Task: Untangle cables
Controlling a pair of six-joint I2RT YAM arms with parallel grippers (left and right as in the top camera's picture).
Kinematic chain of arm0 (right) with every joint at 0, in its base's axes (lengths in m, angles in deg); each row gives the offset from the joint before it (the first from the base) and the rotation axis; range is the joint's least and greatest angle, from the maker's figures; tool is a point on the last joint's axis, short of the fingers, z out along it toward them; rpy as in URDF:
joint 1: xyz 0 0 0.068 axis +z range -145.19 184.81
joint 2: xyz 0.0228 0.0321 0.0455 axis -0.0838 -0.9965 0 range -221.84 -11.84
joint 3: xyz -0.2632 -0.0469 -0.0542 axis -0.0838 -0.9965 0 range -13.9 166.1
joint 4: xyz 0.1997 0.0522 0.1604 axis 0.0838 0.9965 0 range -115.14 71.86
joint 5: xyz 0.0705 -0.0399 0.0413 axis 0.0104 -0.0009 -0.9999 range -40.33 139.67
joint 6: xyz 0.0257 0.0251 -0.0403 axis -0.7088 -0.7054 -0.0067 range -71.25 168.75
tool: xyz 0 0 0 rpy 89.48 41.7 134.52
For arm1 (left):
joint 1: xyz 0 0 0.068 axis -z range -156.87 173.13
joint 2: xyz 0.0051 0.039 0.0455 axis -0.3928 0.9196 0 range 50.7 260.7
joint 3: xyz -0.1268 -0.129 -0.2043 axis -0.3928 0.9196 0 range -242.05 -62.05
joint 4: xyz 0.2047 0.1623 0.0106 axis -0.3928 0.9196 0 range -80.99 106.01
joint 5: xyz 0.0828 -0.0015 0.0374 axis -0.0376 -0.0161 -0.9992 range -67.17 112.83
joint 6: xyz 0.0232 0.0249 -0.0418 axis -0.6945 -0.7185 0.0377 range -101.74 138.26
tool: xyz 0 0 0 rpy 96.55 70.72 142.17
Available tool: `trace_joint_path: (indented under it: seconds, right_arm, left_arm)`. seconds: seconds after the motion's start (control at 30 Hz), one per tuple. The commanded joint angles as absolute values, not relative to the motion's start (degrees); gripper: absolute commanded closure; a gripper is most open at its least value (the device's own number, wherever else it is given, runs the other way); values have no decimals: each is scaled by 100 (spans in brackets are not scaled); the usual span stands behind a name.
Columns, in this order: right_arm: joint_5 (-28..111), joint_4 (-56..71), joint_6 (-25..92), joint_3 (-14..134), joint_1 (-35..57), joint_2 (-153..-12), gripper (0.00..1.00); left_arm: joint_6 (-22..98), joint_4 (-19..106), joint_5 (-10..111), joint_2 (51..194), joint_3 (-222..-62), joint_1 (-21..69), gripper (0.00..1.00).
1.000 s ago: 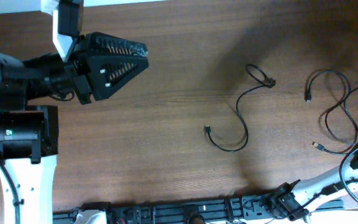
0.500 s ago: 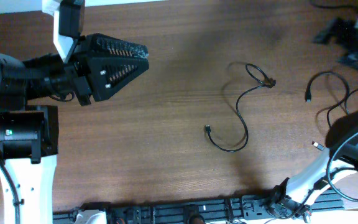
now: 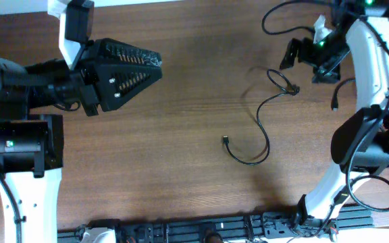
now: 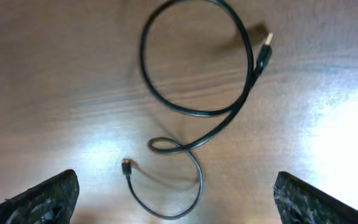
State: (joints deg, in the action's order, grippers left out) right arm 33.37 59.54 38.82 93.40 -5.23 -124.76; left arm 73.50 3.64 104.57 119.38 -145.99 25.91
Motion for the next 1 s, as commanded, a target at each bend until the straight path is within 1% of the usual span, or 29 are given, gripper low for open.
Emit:
trace_joint_path:
  seconds: [0.0,0.17,0.2,0.23,0.27,0.3,0.33,0.4,0.47,0.6,0.77,0.97]
  right_arm:
    - [3499,5637,2896,8831,-381,-12472,3]
    - [3516,4942,1104,8070,-169,-12461,2]
    - [3514,4726,826,7856,-71,-12461,4]
    - [3516,4433,647,7594,38,-12461,21]
    - [3514,4179,522,7343,124,-12461,53]
    - [3508,4000,394,7159,174,-12461,91]
    - [3466,3751,262,6927,224,-12461,96]
    - [3243,3279,214,6578,261,-12461,96]
    - [3134,3080,217,6453,252,-12461,96]
    - [2681,2863,536,6593,152,-12411,96]
    - [2139,2848,1209,7292,14,-12231,96]
    - [2480,3322,2131,8787,-115,-12078,96]
  left_arm:
    - [7241,371,10557,11916,-14654,2598,57]
    - [7241,371,10559,11916,-14654,2598,57]
    - [7241,371,10557,11916,-14654,2598,57]
    - [7236,371,10557,11916,-14654,2598,56]
    - [7230,369,10557,11921,-14652,2598,56]
    - [7210,371,10557,11921,-14654,2598,56]
    - [7169,373,10559,11921,-14654,2598,55]
    - [7131,373,10562,11921,-14652,2598,55]
    - [7131,373,10575,11921,-14654,2598,55]
    - [7129,371,10607,11921,-14652,2598,55]
    - [7129,371,10603,11921,-14652,2598,54]
    - [7129,371,10605,11921,-14652,2598,54]
